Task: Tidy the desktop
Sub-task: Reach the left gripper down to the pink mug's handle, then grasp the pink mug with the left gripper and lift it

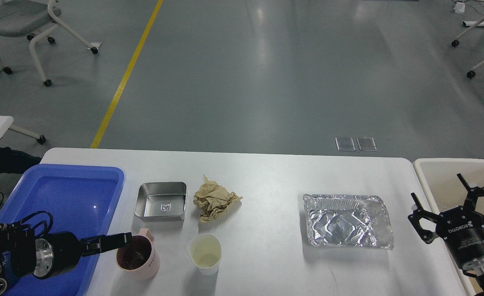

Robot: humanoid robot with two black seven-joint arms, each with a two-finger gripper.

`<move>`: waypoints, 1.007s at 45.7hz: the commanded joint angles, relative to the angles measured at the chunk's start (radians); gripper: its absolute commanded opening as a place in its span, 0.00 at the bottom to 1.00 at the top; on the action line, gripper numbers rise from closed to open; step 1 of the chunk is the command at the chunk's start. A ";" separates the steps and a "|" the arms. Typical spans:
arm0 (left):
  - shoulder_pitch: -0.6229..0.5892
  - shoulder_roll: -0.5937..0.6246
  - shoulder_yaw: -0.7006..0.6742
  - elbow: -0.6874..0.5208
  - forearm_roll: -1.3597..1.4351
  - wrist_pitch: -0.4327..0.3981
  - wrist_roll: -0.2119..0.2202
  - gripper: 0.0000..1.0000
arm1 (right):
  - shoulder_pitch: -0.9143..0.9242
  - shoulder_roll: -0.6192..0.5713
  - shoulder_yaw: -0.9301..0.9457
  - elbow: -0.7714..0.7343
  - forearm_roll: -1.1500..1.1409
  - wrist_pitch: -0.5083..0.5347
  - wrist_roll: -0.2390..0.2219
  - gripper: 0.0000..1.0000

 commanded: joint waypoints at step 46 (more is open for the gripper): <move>-0.023 -0.056 0.144 0.043 0.097 -0.006 -0.109 0.00 | 0.006 0.004 0.002 -0.005 0.000 0.002 0.000 1.00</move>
